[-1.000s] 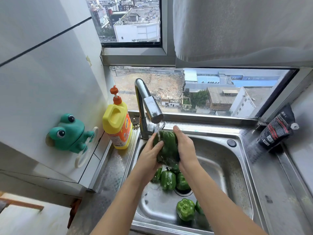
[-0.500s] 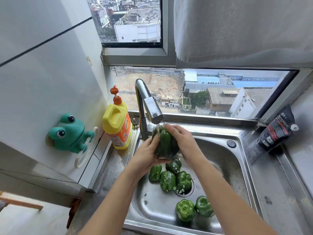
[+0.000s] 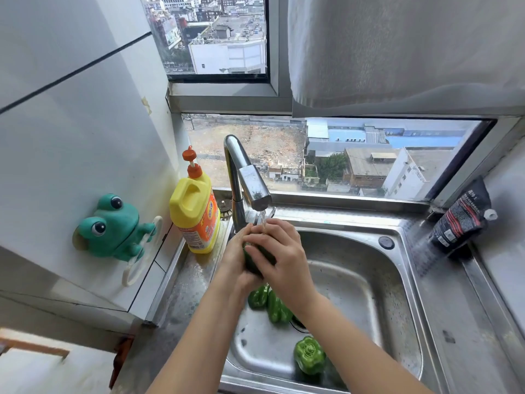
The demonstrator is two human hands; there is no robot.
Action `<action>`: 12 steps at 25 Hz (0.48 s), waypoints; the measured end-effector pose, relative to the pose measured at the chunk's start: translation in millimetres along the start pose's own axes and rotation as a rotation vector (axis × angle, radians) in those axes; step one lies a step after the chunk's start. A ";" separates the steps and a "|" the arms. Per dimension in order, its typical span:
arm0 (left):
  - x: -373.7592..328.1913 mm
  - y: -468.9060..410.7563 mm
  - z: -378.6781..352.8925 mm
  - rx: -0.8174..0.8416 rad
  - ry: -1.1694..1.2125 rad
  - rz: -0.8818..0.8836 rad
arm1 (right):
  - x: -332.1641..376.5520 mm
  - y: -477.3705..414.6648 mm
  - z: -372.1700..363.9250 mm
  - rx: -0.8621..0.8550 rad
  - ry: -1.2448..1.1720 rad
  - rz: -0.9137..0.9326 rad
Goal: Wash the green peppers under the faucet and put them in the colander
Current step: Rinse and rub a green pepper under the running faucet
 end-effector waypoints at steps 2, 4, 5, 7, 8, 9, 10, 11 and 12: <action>10.1 -5.9 -3.2 0.023 0.038 -0.115 | -1.6 -4.0 -0.5 -0.010 0.121 -0.134; 18.8 -12.1 0.0 -0.052 -0.099 -0.275 | 0.7 -17.6 3.7 0.053 0.118 -0.416; 21.2 -13.6 1.3 -0.126 -0.187 -0.356 | 0.3 -24.1 3.4 0.131 0.099 -0.543; 18.2 -14.4 8.0 -0.249 -0.385 -0.537 | -6.7 -37.6 5.6 0.203 -0.080 -0.841; 13.5 -13.3 12.2 -0.269 -0.491 -0.627 | -12.6 -44.1 10.1 0.172 -0.274 -1.041; 10.0 -9.9 13.2 -0.252 -0.597 -0.696 | -16.6 -47.5 15.8 0.140 -0.543 -1.240; 7.1 -6.8 12.4 -0.223 -0.686 -0.734 | -17.5 -48.3 20.4 0.105 -0.774 -1.373; 6.9 -4.7 8.9 -0.200 -0.741 -0.737 | -17.3 -46.6 23.1 0.061 -0.906 -1.440; 7.9 -5.0 5.6 -0.212 -0.747 -0.711 | -21.0 -43.8 21.2 0.031 -0.923 -1.431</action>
Point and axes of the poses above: each hand's wrist, its own y-axis away from the middle knuckle, its own z-axis out of the back of the hand, x = y × z, the point moved 1 cm from there along -y, towards the middle knuckle, and after that the axes turned 13 degrees about z, right-handed, at the moved point
